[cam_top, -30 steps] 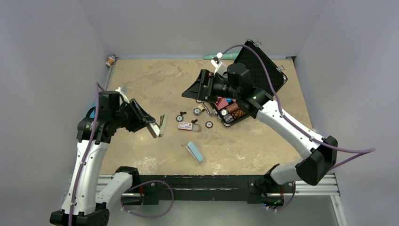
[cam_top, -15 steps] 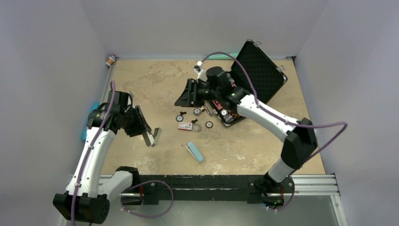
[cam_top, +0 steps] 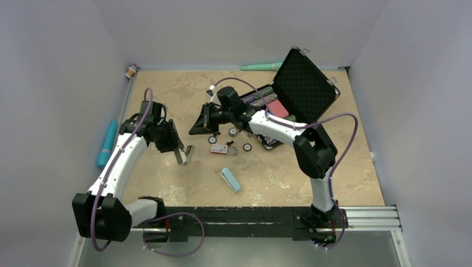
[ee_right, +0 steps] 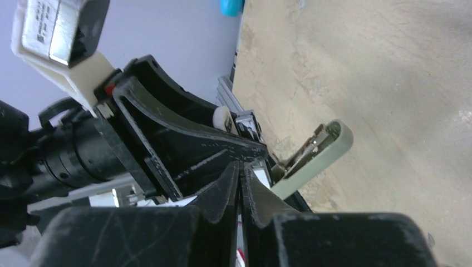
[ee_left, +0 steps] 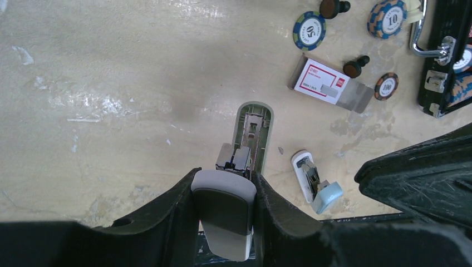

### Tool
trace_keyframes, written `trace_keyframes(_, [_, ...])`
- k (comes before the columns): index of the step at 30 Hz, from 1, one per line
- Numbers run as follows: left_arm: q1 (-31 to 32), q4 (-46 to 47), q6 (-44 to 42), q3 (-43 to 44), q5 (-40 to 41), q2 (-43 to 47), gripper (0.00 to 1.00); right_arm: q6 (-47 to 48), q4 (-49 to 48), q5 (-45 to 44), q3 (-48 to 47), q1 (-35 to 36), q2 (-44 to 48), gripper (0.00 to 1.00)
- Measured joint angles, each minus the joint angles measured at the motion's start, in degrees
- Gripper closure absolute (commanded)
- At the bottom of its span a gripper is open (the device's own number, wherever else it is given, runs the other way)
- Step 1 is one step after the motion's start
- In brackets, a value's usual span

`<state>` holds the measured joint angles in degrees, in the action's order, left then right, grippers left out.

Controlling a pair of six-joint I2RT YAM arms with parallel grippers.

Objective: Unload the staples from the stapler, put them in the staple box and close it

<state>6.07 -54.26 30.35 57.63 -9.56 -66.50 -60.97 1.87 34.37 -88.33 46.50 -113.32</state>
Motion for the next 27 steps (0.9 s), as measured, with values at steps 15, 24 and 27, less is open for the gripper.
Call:
trace_keyframes(15, [0.0, 5.3, 0.4, -1.7, 0.3, -3.1, 1.0, -2.4, 5.1, -0.2, -6.7, 0.1, -9.3, 1.0])
trace_keyframes(24, [0.0, 6.0, 0.5, -2.3, -0.2, -3.1, 1.0, -0.8, 8.2, -0.4, -11.2, 0.5, -12.4, 1.0])
trace_keyframes(27, [0.0, 6.1, 0.5, -2.3, -0.3, -3.1, 1.0, 0.1, 9.1, -0.7, -11.2, 0.7, -12.6, 1.0])
